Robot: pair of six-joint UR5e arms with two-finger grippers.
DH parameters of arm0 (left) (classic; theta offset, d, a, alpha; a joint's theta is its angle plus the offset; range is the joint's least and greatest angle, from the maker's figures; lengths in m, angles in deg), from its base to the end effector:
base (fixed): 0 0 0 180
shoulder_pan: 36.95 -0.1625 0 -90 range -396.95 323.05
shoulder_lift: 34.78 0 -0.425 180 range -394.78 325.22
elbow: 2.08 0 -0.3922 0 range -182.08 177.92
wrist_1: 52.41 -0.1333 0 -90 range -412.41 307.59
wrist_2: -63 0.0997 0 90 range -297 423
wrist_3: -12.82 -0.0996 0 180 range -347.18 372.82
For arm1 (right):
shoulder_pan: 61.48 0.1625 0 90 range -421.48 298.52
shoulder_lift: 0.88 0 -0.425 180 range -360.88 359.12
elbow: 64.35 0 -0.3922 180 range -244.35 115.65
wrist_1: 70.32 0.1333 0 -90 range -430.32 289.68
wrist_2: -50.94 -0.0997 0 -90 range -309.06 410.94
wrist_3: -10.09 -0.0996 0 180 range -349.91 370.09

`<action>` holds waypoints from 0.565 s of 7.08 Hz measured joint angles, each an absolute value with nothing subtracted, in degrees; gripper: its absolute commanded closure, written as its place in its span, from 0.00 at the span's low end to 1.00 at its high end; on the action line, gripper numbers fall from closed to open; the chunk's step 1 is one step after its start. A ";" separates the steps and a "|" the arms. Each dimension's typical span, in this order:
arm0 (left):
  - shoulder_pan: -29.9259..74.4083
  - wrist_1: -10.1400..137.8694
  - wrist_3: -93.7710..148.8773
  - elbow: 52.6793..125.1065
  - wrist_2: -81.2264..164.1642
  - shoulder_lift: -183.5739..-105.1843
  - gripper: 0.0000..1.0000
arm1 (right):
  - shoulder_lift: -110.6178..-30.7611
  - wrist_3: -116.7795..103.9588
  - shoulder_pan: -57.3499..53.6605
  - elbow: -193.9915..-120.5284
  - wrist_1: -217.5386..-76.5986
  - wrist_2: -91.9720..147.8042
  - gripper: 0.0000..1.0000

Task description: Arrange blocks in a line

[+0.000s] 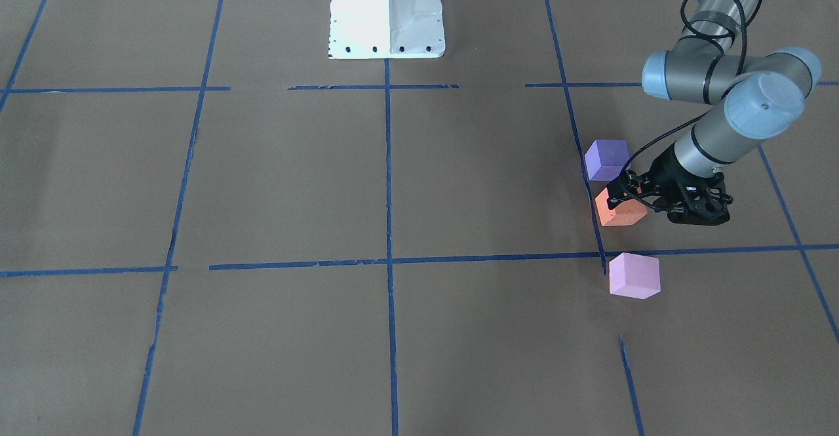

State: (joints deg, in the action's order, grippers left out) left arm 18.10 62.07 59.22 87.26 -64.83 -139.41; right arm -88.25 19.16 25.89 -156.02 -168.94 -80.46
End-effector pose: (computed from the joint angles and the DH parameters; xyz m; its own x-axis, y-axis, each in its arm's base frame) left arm 0.2931 -0.5454 0.4786 0.6207 0.0628 -0.7816 0.0012 0.9967 0.0810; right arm 0.0442 -0.5069 0.6397 0.7350 -0.1419 0.6631 0.1637 0.9861 0.0296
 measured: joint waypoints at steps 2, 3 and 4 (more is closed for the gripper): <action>21.62 57.04 54.51 89.78 -64.95 -139.48 0.00 | -88.24 19.17 25.89 -156.05 -168.94 -80.46 0.00; 24.46 51.77 49.87 92.43 -65.01 -139.52 0.00 | -88.24 19.15 25.89 -156.06 -168.93 -80.46 0.00; 28.12 45.72 43.22 94.90 -65.02 -139.60 0.00 | -88.25 19.15 25.89 -156.07 -168.94 -80.46 0.00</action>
